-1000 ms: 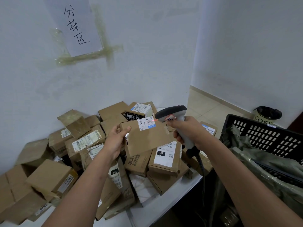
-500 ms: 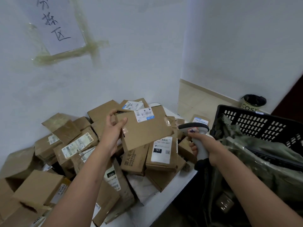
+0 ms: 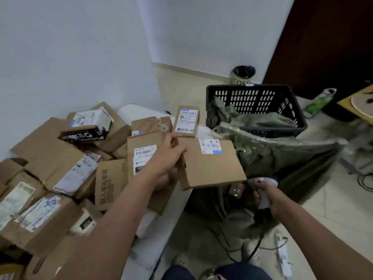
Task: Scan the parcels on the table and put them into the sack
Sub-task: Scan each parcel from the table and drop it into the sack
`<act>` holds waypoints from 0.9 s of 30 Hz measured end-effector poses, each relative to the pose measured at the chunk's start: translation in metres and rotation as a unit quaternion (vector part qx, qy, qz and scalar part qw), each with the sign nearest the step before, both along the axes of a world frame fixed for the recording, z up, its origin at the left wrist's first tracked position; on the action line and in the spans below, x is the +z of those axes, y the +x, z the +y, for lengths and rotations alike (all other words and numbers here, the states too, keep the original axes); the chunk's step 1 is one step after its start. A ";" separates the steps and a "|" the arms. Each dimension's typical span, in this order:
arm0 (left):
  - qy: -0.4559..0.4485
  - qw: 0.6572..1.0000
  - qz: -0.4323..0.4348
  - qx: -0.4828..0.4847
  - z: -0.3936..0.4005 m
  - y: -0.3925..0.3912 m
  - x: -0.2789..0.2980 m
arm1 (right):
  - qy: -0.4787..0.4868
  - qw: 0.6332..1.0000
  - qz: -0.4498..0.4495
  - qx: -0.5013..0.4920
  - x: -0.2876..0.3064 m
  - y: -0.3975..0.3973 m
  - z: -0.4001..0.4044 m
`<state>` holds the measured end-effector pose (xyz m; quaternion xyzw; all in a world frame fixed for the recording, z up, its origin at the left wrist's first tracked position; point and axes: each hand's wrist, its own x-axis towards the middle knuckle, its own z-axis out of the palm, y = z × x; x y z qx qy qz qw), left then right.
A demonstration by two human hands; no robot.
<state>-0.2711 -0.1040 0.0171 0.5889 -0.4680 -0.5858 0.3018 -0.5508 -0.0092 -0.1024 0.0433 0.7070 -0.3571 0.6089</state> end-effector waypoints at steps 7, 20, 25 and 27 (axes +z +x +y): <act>0.211 0.977 -0.028 0.023 0.026 -0.090 -0.102 | 0.034 0.999 0.006 -0.023 -0.024 -0.074 0.017; 0.429 0.898 0.034 0.087 0.044 -0.224 -0.238 | 0.056 0.997 -0.023 0.040 -0.062 -0.158 -0.016; 0.414 0.883 0.092 0.200 0.025 -0.248 -0.270 | 0.058 0.997 -0.034 0.047 -0.075 -0.173 -0.026; 0.401 0.882 0.095 0.230 0.017 -0.252 -0.280 | 0.059 0.996 -0.034 0.051 -0.082 -0.176 -0.029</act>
